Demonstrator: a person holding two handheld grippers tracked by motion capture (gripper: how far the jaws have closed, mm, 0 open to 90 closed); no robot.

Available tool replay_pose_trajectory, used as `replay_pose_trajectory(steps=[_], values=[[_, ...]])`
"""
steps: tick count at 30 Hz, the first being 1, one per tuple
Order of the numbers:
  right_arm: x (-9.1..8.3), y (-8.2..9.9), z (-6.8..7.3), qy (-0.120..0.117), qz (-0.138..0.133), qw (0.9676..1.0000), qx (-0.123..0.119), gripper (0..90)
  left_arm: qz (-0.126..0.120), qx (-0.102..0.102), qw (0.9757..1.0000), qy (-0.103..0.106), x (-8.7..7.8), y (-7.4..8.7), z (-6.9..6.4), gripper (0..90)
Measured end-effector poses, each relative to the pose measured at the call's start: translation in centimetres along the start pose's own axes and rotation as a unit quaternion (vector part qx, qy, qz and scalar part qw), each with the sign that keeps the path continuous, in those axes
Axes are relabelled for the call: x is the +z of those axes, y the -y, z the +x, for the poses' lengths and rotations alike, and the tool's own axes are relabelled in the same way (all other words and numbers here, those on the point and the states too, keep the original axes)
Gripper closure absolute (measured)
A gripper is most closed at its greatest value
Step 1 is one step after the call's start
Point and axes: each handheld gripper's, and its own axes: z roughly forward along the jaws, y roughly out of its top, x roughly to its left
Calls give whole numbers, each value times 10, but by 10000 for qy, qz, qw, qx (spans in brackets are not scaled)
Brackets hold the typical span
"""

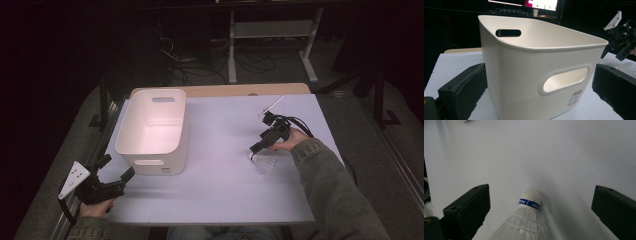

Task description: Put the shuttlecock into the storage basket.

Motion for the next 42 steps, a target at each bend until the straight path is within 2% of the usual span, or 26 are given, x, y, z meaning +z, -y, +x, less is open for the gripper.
replay_pose_trajectory(steps=[1, 2, 9, 25, 31, 35, 42], values=[[1, 0, -1, -19, -18, 10000, -44, 32, 9, 18, 10000, 2, 0, 0, 0, 0], [1, 0, 0, -43, 41, 10000, 38, 41, 6, 14, 10000, 4, 0, 0, 0, 0], [8, -1, 0, -207, 240, 9994, 125, 61, 19, -1, 10000, -18, 0, 0, 0, 0], [22, -3, 2, -227, 515, 9983, 154, 95, 18, -8, 10000, -27, 0, 0, 0, 0], [23, -2, -1, -313, 697, 9965, 350, 212, 26, 19, 10000, -6, 0, 0, 0, 0], [23, -2, -1, -472, 745, 9952, 427, 321, 15, -3, 10000, -7, 0, 0, 0, 0], [25, -3, 0, -496, 830, 9939, 539, 405, 1, 7, 10000, 9, -1, 0, 0, 0]])
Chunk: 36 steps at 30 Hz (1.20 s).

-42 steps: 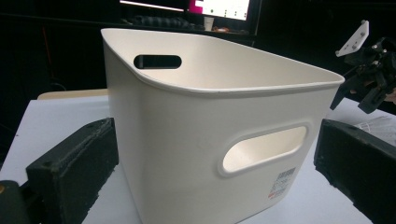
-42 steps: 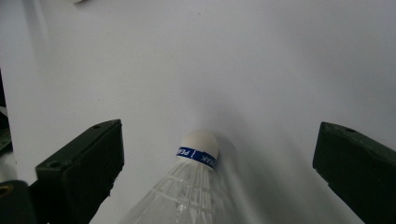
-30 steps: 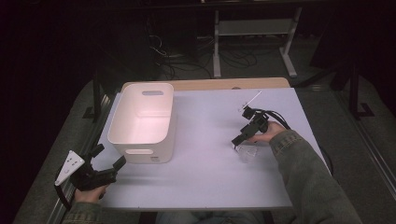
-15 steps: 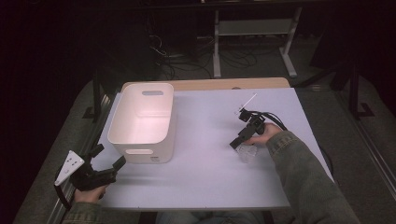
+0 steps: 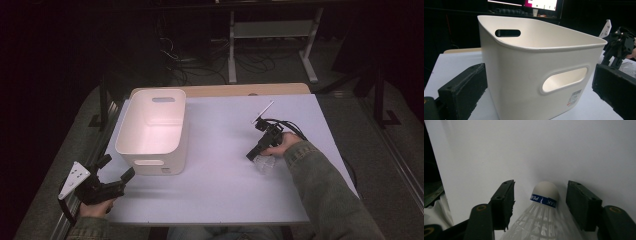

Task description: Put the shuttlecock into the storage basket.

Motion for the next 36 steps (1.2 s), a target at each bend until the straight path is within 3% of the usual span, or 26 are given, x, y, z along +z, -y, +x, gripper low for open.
replay_pose_trajectory(steps=[11, 13, 27, 36], values=[[3, -1, -2, 6, 146, 9998, 144, 551, -2, 16, 10000, -19, 0, 0, 0, 0], [3, -1, -2, -42, 177, 9997, 137, 616, -4, 17, 10000, -20, 0, 0, 0, 0], [2, -1, -1, -42, 229, 9995, 216, 630, -6, 18, 10000, -20, 0, 0, 0, 0], [-6, 1, 0, -51, 78, 9998, 184, 631, -7, 12, 10000, -21, 0, 0, 0, 0]])
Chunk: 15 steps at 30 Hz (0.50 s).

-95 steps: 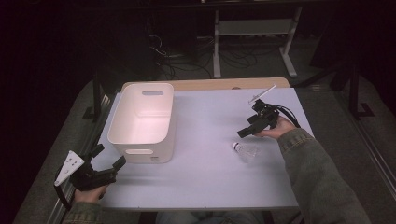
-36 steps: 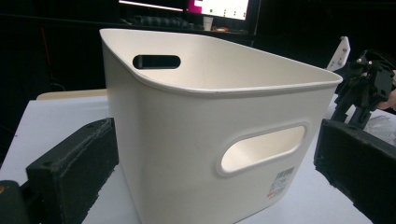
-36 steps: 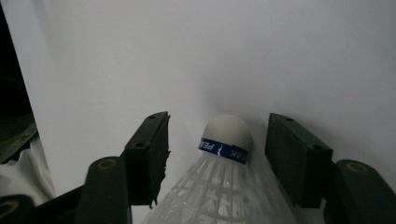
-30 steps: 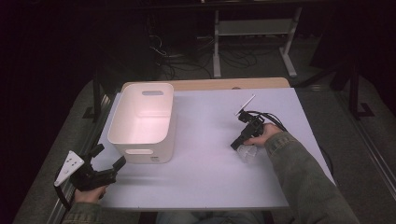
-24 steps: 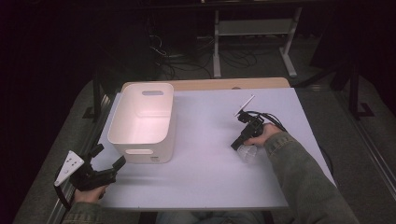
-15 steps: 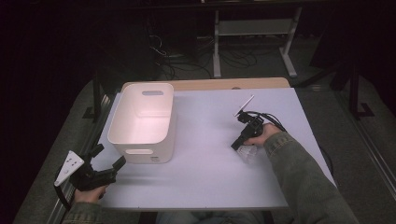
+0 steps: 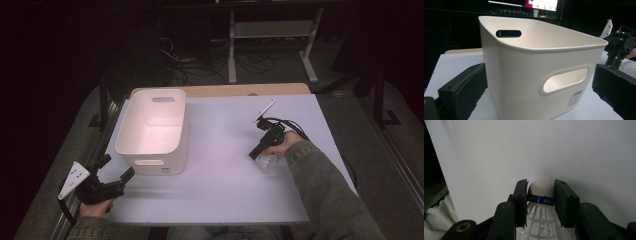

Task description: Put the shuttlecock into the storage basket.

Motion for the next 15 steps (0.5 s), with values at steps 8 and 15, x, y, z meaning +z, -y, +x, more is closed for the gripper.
replay_pose_trajectory(steps=[8, 15], values=[[-9, -4, 10, -18, -156, 9997, -173, 632, -2, 5, 10000, 3, 0, 0, 0, 0], [-16, -9, 20, -47, -268, 9991, -311, 632, 0, 2, 10000, 4, 0, 0, 0, 0]])
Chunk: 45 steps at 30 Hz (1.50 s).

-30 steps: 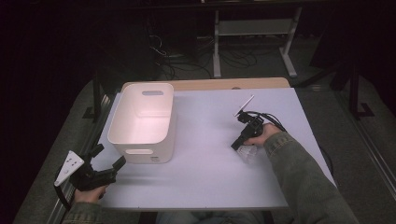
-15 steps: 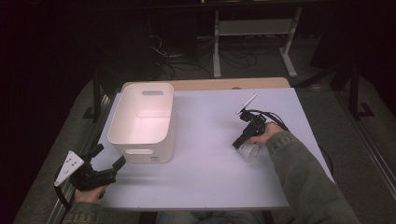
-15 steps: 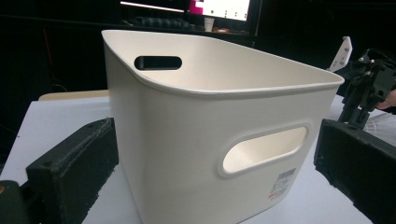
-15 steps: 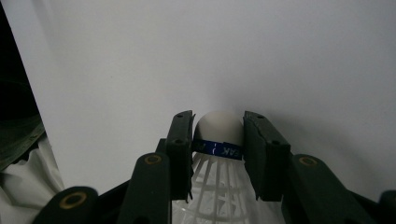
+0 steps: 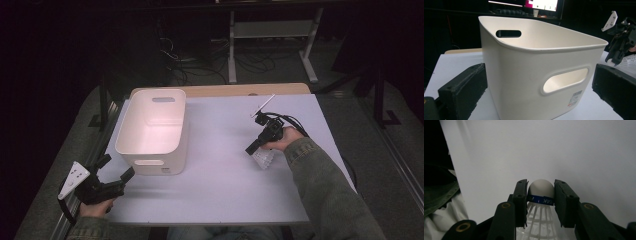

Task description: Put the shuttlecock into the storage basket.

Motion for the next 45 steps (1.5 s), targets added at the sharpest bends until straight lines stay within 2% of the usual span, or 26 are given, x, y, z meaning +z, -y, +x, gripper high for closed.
replay_pose_trajectory(steps=[17, 19, 23, 28, 32, 33, 34, 35, 37, 41, 45], values=[[-21, -17, 34, 9, -312, 9986, -434, 632, 0, -5, 10000, -5, 0, 0, 0, 0], [-25, -22, 42, 33, -384, 9977, -553, 632, 1, -7, 10000, -4, 0, 0, 0, 0], [-34, -27, 53, 4, -614, 9951, -772, 632, -5, -9, 10000, -2, 0, 0, 0, 0], [-44, -31, 65, -45, -903, 9918, -908, 632, -14, -12, 10000, 9, 0, 0, 0, 0], [-50, -33, 71, -58, -1164, 9877, -1040, 632, -2, -13, 10000, 0, 0, 0, 0, 0], [-50, -33, 71, -58, -1164, 9877, -1040, 632, -2, -13, 10000, 0, 0, 0, 0, 0], [-52, -34, 73, -73, -1213, 9869, -1063, 633, -3, -10, 10000, 2, 0, 0, 0, 0], [-52, -35, 73, -48, -1295, 9847, -1168, 632, -2, -7, 10000, 3, 0, 0, 0, 0], [-55, -36, 77, -87, -1349, 9840, -1162, 632, -2, -9, 10000, -3, 0, 0, 0, 0], [-59, -41, 86, -125, -1538, 9801, -1251, 633, -6, -10, 10000, 11, 0, 0, 0, 0], [-59, -45, 92, -145, -1596, 9789, -1267, 633, -7, 0, 10000, 23, 0, 0, 0, 0]])
